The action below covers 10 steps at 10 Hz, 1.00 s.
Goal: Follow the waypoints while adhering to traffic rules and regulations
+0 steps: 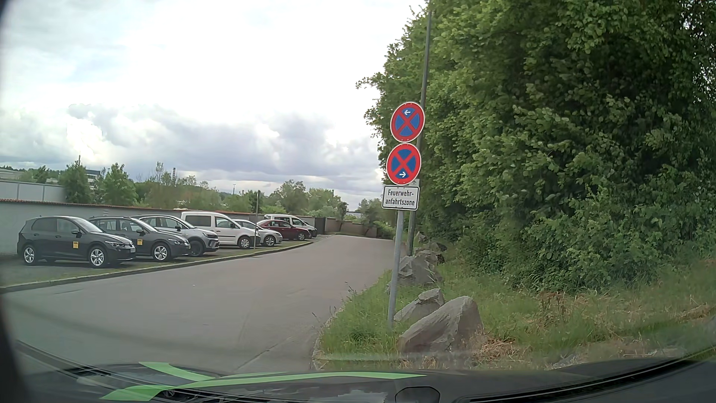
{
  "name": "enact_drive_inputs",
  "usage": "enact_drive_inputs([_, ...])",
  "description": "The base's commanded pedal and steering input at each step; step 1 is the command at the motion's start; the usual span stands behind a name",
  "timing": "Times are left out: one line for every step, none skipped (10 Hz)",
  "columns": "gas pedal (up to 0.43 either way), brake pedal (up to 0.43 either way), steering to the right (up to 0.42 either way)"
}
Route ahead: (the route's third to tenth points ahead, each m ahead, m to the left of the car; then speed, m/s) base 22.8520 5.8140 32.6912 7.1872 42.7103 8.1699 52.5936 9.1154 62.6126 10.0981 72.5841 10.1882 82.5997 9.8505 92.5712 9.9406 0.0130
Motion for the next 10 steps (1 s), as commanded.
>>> enact_drive_inputs([0.0,0.421,-0.927])
enact_drive_inputs([0.0,0.421,-0.927])
enact_drive_inputs([0.0,0.421,-0.927])
enact_drive_inputs([0.0,0.415,-0.927])
enact_drive_inputs([0.0,0.415,-0.927])
enact_drive_inputs([0.0,0.415,-0.927])
enact_drive_inputs([0.0,0.415,-0.927])
enact_drive_inputs([0.0,0.415,-0.927])
enact_drive_inputs([0.0,0.415,-0.927])
enact_drive_inputs([0.0,0.415,-0.927])
